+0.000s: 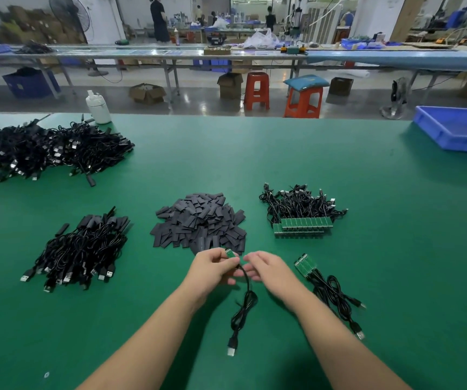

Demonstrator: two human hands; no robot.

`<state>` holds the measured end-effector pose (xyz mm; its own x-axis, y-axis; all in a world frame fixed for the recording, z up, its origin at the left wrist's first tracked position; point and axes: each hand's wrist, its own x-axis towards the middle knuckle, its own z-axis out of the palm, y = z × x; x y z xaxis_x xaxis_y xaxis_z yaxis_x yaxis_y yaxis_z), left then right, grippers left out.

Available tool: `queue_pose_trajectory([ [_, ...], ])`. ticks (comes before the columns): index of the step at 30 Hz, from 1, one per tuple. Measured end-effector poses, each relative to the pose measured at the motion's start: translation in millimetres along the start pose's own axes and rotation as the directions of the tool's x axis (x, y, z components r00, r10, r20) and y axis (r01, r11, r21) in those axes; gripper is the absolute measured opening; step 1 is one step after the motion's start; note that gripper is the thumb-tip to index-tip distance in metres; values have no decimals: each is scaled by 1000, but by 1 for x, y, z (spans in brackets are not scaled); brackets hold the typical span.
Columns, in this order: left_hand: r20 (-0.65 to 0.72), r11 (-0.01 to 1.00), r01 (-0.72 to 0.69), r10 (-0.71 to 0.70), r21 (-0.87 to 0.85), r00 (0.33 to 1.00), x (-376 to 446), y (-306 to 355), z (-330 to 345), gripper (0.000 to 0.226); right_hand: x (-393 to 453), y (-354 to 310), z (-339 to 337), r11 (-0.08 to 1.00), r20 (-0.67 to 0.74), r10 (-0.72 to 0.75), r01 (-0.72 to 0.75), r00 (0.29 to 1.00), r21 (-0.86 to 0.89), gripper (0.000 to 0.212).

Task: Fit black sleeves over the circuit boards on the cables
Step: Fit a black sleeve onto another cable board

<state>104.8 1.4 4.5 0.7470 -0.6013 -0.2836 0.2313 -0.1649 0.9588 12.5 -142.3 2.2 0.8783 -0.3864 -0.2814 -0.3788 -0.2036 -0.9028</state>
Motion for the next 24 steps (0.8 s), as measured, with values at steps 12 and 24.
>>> queue_pose_trajectory([
  [12,-167,986,-41,69,164,984,4,-4,-4,29,0,12,31,995,-65,-33,39,997,87,21],
  [24,-354,848,34,184,529,917,29,-11,-39,5,8,33,8,977,-126,82,-55,989,207,28],
])
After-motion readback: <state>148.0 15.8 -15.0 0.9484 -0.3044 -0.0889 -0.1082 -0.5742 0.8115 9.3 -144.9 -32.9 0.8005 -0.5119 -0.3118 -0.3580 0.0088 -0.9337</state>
